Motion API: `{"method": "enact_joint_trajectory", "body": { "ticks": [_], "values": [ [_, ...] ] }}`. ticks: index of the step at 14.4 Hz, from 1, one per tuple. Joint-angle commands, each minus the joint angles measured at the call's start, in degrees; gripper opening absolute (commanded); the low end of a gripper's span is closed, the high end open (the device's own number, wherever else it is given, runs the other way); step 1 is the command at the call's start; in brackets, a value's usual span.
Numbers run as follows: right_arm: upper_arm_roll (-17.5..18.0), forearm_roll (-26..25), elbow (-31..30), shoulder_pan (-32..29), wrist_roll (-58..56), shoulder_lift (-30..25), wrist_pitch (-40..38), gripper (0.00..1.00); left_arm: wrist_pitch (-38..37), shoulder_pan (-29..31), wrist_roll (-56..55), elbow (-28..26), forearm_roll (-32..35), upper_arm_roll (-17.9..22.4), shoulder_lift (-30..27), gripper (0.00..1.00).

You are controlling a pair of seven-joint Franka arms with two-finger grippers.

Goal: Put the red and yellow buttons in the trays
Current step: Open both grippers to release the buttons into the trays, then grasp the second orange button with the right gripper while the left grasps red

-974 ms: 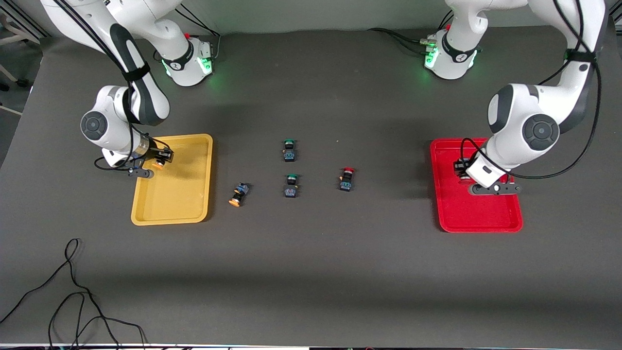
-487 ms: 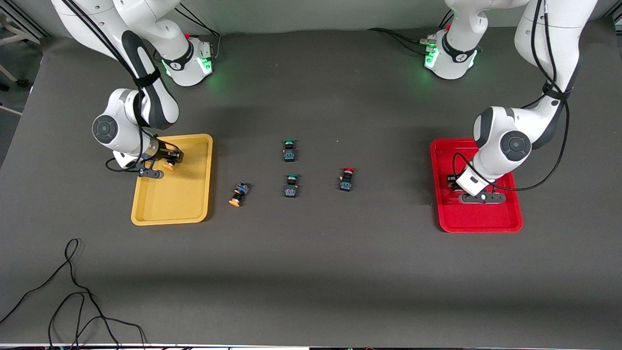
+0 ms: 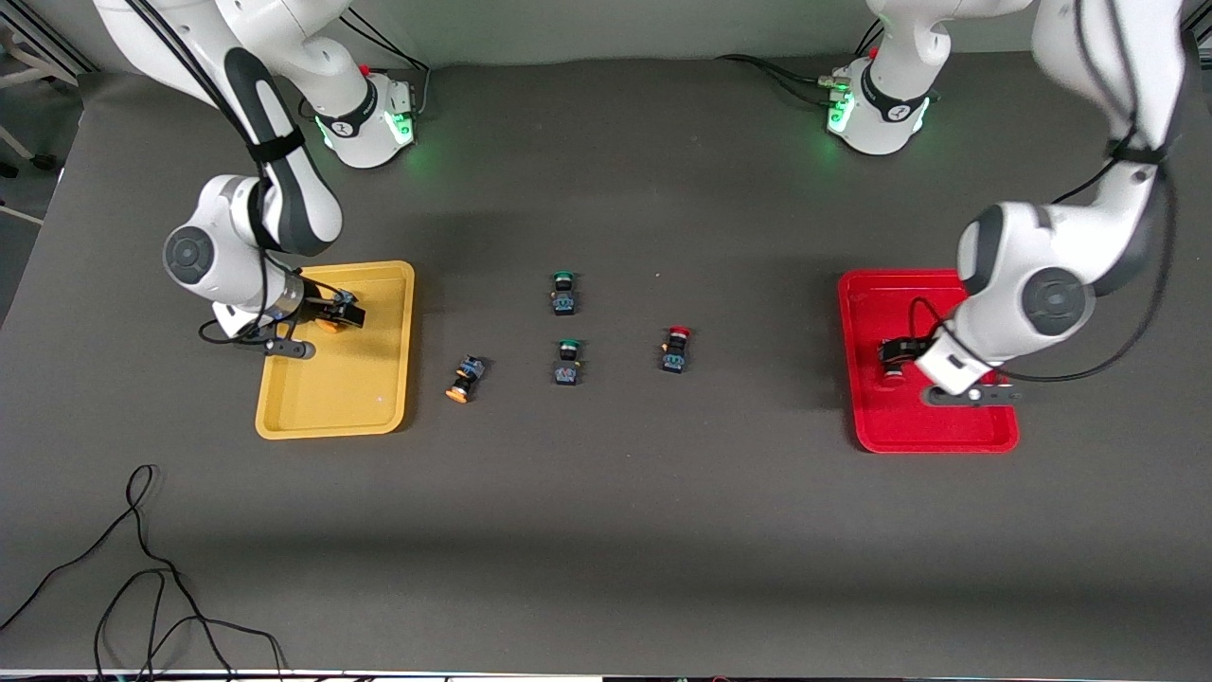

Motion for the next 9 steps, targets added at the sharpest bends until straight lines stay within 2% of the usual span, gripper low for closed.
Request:
{"method": "enact_joint_trajectory", "body": {
  "ticks": [1, 3, 5, 9],
  "values": [
    [-1.09, 1.58, 9.51, 0.32, -0.98, -0.50, -9.32, 1.00, -5.69, -0.79, 0.51, 1.34, -1.63, -0.91, -5.35, 1.00],
    [-1.18, 1.05, 18.21, -0.21, 1.47, -0.06, -18.53, 1.00, -4.82, -3.68, -1.24, 1.60, -4.35, -2.75, -5.19, 1.00],
    [-1.18, 0.78, 27.26, -0.30, 5.16, 0.90, -27.59, 1.00, -2.19, -8.42, -8.07, 2.57, -6.82, -3.98, -4.22, 1.00],
    [-0.83, 0.78, 38.63, 0.31, 17.72, 1.35, -38.60, 1.00, 4.92, -21.77, -22.67, 4.41, -6.57, -4.16, 0.25, 1.00]
  ]
}}
